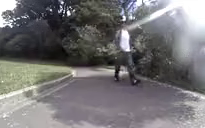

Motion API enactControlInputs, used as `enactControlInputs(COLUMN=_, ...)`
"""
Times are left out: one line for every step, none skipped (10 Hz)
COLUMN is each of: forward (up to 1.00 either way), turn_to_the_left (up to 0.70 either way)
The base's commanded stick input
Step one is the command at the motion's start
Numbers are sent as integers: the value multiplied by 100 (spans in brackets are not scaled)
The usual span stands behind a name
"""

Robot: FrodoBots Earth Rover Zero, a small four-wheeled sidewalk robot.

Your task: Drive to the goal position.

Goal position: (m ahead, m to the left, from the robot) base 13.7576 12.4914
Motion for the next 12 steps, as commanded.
enactControlInputs(forward=0, turn_to_the_left=0)
enactControlInputs(forward=0, turn_to_the_left=0)
enactControlInputs(forward=100, turn_to_the_left=0)
enactControlInputs(forward=100, turn_to_the_left=0)
enactControlInputs(forward=100, turn_to_the_left=0)
enactControlInputs(forward=100, turn_to_the_left=0)
enactControlInputs(forward=100, turn_to_the_left=0)
enactControlInputs(forward=100, turn_to_the_left=0)
enactControlInputs(forward=100, turn_to_the_left=0)
enactControlInputs(forward=100, turn_to_the_left=0)
enactControlInputs(forward=100, turn_to_the_left=0)
enactControlInputs(forward=100, turn_to_the_left=0)
